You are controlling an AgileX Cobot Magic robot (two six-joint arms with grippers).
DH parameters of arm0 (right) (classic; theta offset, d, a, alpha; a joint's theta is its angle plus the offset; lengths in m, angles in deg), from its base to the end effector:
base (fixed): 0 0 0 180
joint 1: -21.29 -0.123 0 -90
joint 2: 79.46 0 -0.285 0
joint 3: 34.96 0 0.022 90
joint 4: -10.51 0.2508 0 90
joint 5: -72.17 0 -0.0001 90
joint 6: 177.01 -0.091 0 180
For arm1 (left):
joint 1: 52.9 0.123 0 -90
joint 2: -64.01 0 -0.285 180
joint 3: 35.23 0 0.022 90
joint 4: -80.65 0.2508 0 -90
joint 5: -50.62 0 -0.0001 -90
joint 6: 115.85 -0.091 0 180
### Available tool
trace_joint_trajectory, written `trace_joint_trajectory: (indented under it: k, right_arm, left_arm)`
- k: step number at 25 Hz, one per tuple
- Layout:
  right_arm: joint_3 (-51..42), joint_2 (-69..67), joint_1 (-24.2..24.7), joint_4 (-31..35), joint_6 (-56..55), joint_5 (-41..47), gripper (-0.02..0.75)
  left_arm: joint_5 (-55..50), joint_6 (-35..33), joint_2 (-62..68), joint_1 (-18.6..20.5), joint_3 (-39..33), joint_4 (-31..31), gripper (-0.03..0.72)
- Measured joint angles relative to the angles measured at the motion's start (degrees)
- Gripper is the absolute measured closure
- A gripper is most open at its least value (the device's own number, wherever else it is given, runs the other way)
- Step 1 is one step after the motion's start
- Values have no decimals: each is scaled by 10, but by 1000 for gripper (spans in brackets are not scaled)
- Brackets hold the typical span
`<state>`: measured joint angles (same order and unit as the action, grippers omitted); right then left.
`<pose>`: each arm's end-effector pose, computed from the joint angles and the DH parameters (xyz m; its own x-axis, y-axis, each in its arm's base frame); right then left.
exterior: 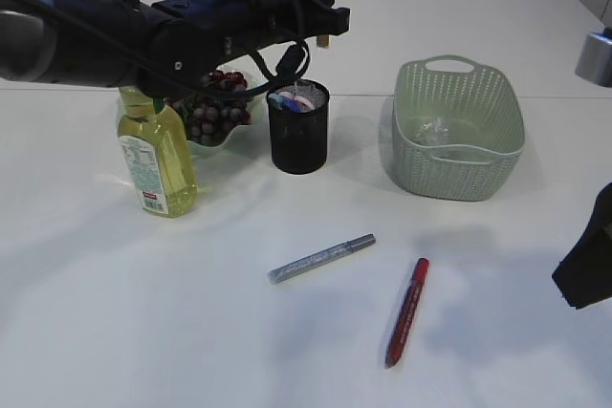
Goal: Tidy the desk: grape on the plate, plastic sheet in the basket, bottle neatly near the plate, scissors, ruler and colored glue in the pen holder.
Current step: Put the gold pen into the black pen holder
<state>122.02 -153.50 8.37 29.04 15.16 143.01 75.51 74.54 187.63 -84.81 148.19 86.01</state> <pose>0.1818 0.0697 0.3034 -0.9157 -0.3105 -0.2549 -0.3754 0.8874 0.2677 0.4023 -0.2547 0.2445 -0.1337 -0.0301 -0.9906 0.5511 0.8285 -0.0995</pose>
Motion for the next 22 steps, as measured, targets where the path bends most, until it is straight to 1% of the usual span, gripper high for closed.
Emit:
trace_joint_trajectory:
  k: [5,14,22]
  right_arm:
    - [0,0,0,1,0,0,339]
    - [0,0,0,1,0,0,339]
    - [0,0,0,1,0,0,339]
  left_arm:
    - [-19,0,30,13,20,-1,615]
    - [-19,0,51,17,20,-3,607]
    - [-19,0,62,37,22,-16,599]
